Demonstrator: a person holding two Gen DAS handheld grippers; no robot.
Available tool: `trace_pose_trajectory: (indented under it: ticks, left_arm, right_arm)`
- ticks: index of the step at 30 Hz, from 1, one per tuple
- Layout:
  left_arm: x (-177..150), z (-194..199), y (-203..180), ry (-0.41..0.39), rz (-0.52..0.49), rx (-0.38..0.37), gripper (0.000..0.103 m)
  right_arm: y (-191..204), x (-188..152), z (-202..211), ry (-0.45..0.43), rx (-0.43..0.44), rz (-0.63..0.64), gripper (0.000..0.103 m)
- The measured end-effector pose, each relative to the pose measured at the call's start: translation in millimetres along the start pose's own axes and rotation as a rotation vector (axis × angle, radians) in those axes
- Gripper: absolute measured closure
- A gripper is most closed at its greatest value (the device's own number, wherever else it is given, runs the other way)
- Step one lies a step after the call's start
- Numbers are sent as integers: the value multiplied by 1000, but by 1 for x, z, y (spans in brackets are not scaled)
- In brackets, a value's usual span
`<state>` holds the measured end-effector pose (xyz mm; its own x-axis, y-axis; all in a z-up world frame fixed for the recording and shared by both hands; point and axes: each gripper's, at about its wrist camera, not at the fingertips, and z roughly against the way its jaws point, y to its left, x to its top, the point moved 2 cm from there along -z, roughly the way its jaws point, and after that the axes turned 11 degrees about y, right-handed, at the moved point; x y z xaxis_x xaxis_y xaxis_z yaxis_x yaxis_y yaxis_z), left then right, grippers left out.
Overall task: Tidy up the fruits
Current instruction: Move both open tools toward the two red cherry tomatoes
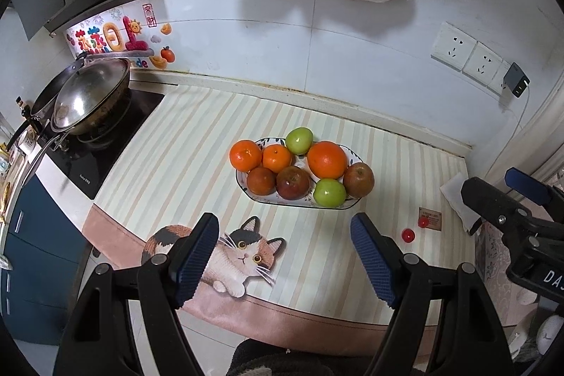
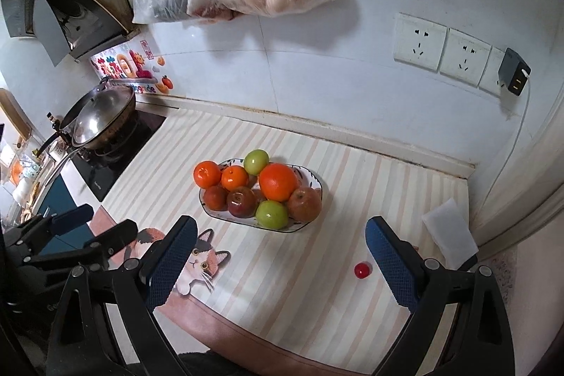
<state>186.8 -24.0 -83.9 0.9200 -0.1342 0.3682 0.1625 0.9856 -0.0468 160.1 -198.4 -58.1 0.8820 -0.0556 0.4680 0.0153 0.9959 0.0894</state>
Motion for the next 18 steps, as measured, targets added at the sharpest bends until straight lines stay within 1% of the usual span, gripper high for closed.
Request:
trace_pose_trajectory:
  ticks: [3,7,9,11,12,13,14,15,17,18]
  left_arm:
    - [-1,2,1,-8,1,5,27]
    - [-1,3,1,-8,12,4,27]
    - [0,1,0,-5,12,3,27]
    - [2,-2,-4,-4,4,9,27]
    - [4,-5,-6,-2,-2,14,23]
    - [5,-8,-9,2,-5,20,19]
    - [7,-13,-14,1,-13,21,12]
    - [8,-16,-18,2,-21,25,8]
    - [12,-29,-29,12,-41,42,8]
    - [14,-37,-35,21,-48,44,8]
  right_arm:
    - [1,-1,0,-3,3,3,5]
    - [-3,-4,-6,14,31,-16,5]
    - [-9,-4,-10,14,40,-27,5]
    - [-20,-6,-14,19,67,-58,5]
    - [-28,-7,-17,20,74,-77,5]
    - [-38,-7,-21,24,75,-99,5]
    - [-48,-8,-26,28,72,-123,5]
    - [-60,-9,-31,31,72,-152,5]
    - [-85,-14,-45,50,64,-205,5]
    - [-97,-16,-55,65,62,-224,8]
